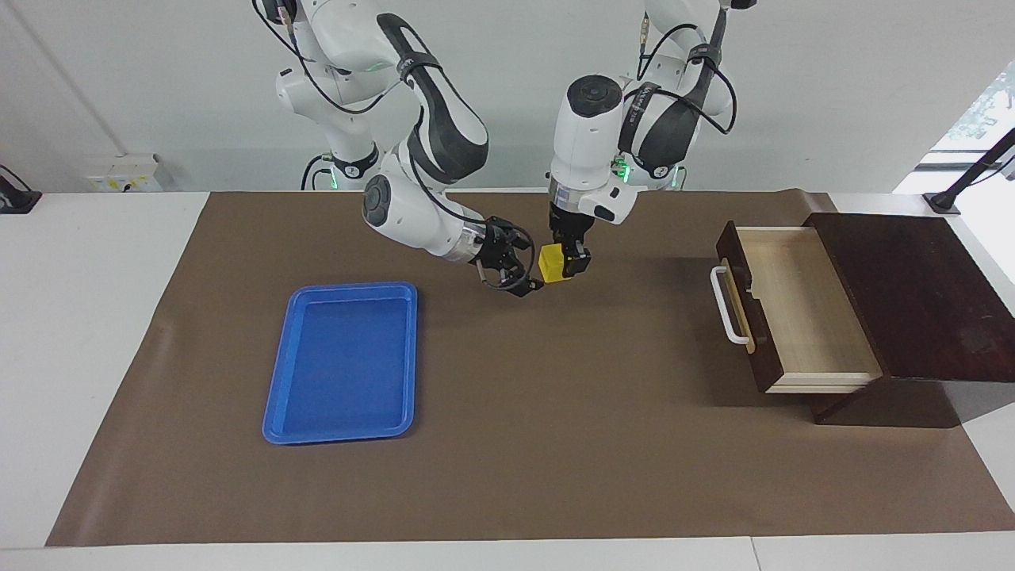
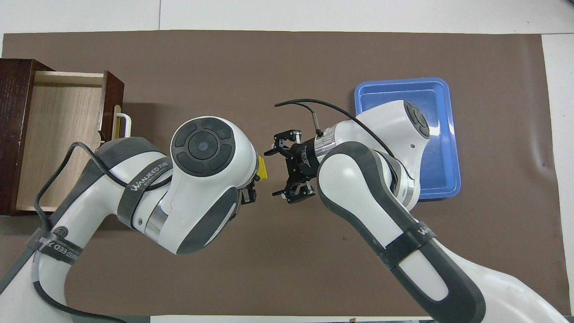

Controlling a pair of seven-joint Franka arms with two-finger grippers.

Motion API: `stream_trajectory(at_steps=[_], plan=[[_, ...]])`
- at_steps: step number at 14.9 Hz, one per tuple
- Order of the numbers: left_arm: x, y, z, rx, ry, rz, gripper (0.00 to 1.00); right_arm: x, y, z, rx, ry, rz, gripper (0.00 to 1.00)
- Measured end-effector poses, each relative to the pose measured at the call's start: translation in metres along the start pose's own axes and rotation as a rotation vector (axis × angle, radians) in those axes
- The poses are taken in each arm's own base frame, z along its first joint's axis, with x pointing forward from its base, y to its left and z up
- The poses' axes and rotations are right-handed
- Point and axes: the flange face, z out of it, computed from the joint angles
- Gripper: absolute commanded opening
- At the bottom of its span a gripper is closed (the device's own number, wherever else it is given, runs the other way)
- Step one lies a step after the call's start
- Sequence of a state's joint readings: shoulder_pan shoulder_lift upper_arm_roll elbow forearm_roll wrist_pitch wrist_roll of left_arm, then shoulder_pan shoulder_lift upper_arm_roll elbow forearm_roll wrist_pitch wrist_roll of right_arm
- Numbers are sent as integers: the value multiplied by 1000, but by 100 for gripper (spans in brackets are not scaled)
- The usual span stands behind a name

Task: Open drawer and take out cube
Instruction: 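Lift the cube with the left gripper while the right gripper approaches, then grasp the cube with the right gripper and open the left gripper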

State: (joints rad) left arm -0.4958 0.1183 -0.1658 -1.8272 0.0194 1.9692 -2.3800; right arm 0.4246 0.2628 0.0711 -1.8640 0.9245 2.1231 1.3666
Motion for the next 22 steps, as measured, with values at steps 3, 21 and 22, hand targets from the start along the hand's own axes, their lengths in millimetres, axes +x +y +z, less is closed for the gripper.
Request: stream_trajectory(at_steps=[3, 21, 22], plan=[[-1, -1, 0, 0, 0, 2, 0, -8, -2, 4, -2, -3, -19, 100], [-1, -2, 3, 4, 4, 3, 0, -14, -1, 20, -3, 6, -42, 34], [-1, -3, 3, 6, 4, 3, 0, -13, -2, 18, 5, 8, -42, 0]])
